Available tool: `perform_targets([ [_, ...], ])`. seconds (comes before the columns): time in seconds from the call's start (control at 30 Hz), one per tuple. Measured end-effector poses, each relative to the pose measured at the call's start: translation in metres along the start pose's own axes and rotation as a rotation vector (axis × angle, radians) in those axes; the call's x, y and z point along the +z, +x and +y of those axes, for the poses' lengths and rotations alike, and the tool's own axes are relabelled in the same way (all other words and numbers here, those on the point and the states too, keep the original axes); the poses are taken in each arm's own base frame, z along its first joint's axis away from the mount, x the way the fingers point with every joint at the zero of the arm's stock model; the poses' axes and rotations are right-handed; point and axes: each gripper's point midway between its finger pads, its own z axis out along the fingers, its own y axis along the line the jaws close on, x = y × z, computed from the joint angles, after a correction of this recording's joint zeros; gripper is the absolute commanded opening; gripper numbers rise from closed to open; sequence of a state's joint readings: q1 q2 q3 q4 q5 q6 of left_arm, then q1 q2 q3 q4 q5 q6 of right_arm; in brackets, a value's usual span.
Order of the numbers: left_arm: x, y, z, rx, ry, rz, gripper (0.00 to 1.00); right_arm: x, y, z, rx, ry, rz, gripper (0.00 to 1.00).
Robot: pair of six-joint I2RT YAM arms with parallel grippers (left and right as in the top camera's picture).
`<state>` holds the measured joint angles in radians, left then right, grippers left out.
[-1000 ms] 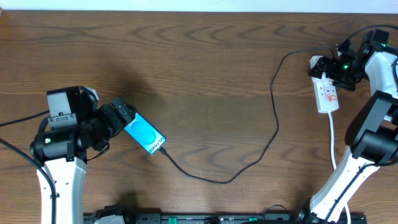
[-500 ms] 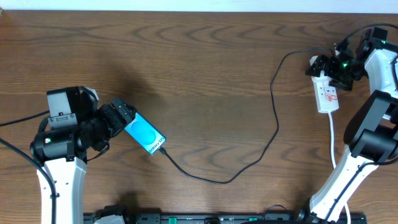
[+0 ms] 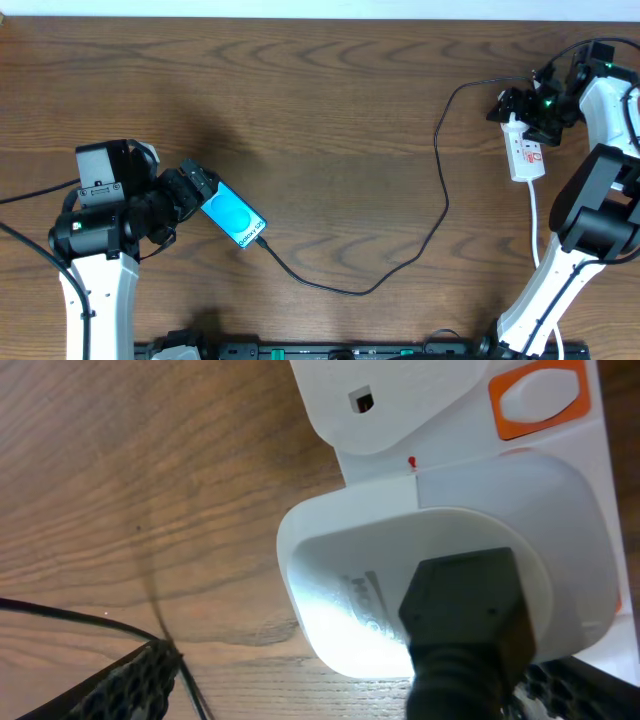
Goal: Plug charger to phone and switch on socket
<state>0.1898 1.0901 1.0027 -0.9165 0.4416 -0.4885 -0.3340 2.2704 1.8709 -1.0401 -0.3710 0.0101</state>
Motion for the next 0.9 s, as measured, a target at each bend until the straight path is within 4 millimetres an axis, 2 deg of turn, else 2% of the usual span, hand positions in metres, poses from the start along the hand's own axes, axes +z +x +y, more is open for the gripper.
perform_targets([
  [0.4, 0.0, -0.001, 0.001, 0.0, -0.006, -0.004, 0.94, 0.0, -0.01, -0.026, -0.003, 0.148, -0.021, 0.98],
  [0.7, 0.0, -0.002, 0.003, 0.0, -0.018, -0.011, 0.94, -0.001, -0.021, -0.009, -0.019, 0.055, -0.062, 0.99],
  [0.9, 0.0, -0.002, 0.003, 0.0, -0.019, -0.012, 0.94, -0.003, -0.019, -0.01, -0.006, 0.03, -0.054, 0.99],
])
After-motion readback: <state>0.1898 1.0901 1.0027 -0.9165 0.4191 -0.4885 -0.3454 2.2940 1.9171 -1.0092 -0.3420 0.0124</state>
